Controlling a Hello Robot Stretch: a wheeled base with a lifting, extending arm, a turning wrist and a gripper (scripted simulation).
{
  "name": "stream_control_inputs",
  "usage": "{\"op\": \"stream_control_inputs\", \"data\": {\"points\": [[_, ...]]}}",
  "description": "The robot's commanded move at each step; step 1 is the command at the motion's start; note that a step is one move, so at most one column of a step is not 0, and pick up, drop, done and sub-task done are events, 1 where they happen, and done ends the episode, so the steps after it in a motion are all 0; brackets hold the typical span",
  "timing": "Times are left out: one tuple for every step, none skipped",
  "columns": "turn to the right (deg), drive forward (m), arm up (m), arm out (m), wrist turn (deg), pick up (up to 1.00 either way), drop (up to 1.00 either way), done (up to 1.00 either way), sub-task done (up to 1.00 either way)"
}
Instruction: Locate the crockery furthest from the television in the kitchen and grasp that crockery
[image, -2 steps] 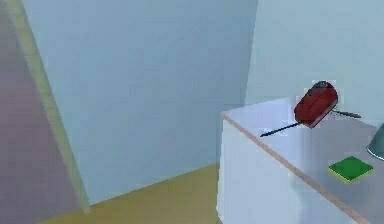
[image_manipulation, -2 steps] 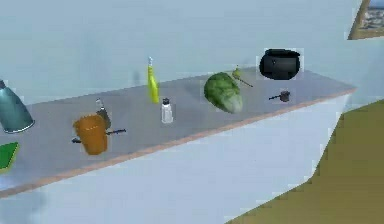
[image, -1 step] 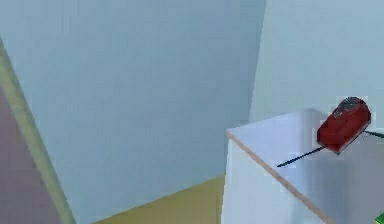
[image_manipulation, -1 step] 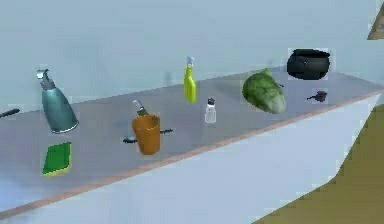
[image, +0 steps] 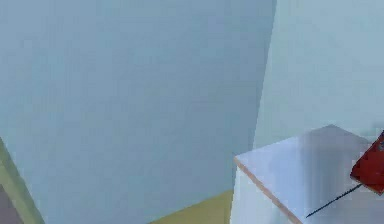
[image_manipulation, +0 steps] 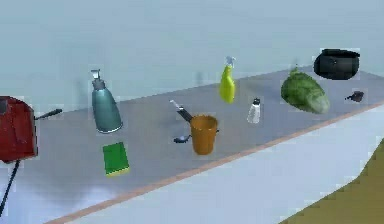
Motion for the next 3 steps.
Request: {"op": "stream_control_inputs", "data": {"points": [[-45.0,0.0,0.0,0.0,0.0,0.0,0.0,0.0,0.0],[-45.0,0.0,0.0,0.0,0.0,0.0,0.0,0.0,0.0],[-21.0,0.0,0.0,0.0,0.0,0.0,0.0,0.0,0.0]]}}
